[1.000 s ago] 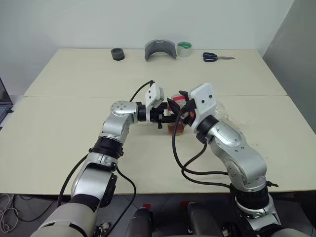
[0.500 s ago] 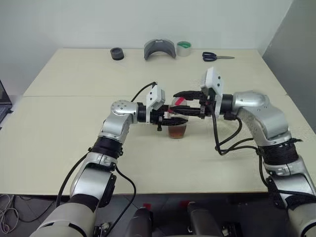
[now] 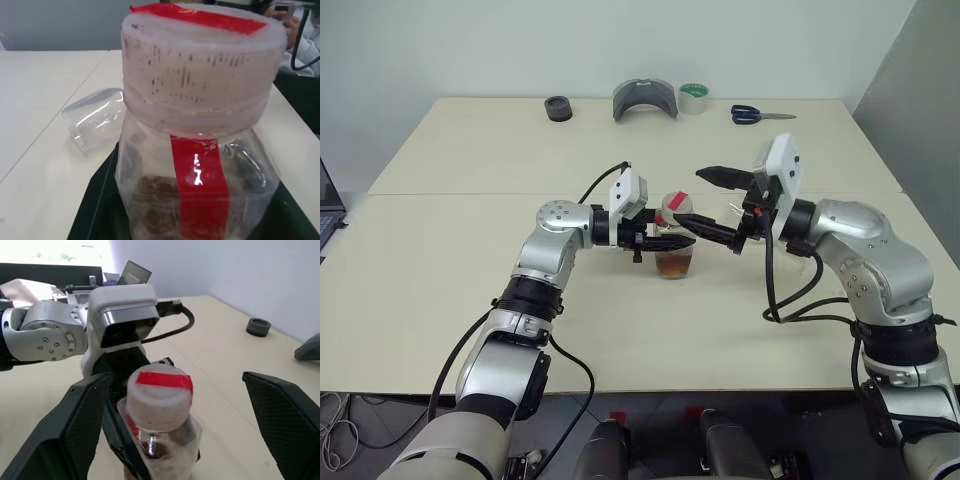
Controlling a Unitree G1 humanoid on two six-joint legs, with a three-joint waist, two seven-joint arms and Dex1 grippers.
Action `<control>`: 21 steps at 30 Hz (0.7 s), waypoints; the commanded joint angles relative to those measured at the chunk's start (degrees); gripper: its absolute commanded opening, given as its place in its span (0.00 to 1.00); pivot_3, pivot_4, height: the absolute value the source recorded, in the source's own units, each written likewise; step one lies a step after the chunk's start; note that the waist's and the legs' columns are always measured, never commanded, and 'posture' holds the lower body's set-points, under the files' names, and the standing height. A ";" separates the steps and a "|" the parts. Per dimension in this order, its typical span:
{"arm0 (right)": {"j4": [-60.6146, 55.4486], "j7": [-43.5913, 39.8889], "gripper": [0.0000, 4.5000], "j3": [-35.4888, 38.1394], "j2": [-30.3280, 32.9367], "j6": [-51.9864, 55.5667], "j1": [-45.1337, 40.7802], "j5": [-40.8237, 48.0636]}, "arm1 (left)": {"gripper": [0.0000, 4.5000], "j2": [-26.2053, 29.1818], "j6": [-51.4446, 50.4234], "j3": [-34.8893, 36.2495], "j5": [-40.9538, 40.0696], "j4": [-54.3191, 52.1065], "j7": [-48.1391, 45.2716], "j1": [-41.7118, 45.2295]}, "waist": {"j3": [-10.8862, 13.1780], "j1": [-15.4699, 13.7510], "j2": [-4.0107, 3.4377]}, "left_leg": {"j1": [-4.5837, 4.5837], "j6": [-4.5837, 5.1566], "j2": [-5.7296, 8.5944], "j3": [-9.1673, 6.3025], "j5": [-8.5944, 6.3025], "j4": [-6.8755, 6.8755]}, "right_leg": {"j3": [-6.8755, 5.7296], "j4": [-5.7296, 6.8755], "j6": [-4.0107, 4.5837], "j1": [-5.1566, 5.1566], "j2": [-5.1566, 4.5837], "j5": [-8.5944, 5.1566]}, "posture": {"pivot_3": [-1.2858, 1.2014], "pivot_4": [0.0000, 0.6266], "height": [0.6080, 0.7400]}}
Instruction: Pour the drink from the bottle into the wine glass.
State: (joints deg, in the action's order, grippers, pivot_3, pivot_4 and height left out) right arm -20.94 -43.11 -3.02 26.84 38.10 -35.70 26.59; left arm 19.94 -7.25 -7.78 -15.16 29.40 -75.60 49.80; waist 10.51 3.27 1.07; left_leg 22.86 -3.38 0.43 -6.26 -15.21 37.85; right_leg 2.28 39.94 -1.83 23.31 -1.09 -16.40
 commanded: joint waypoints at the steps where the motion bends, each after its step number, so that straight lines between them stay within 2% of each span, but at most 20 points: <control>1: -5.13 4.49 1.00 -1.50 -2.02 -1.55 0.87 -1.73 | 0.40 0.22 -0.08 1.26 -1.40 -2.52 -0.29 0.69 | 0.00 0.06 0.00 | -0.01 0.00 0.00 0.01 0.00 0.00 | 0.01 0.01 0.00 0.00 0.01 0.00 | 0.52 0.24 1.00; 6: -2.35 9.65 1.00 -2.58 -4.71 -5.45 -0.09 -6.76 | 0.40 0.32 -0.57 1.18 -1.57 -2.58 -0.63 0.74 | 0.00 -0.05 0.00 | 0.00 0.00 0.03 0.01 0.00 0.01 | 0.01 0.01 0.00 0.00 0.00 0.00 | 0.52 0.24 1.00; 12: 0.24 9.82 1.00 -3.45 -4.34 -7.95 0.00 -10.10 | 0.40 0.36 -0.63 1.19 -1.52 -2.52 -0.84 0.89 | 0.00 0.00 0.00 | -0.01 0.00 0.02 0.03 0.00 0.01 | 0.01 0.01 0.00 0.00 0.00 0.00 | 0.52 0.24 1.00; 21: -2.43 9.02 1.00 -4.32 -5.05 -6.60 1.38 -8.31 | 0.40 0.28 -0.13 1.31 -1.30 -1.82 -0.59 1.29 | 0.00 0.00 0.00 | -0.01 0.00 0.02 0.01 0.00 0.00 | 0.01 0.01 0.00 0.00 0.00 0.00 | 0.52 0.24 1.00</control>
State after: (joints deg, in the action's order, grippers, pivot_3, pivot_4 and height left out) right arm -21.01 -33.85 -7.06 22.06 31.36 -34.19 17.28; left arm 20.07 -8.32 -7.76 -15.34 29.40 -75.87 49.81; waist 10.51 3.27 1.07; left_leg 22.86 -3.38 0.44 -6.24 -15.21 37.85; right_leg 2.30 39.95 -1.83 23.31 -1.09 -16.40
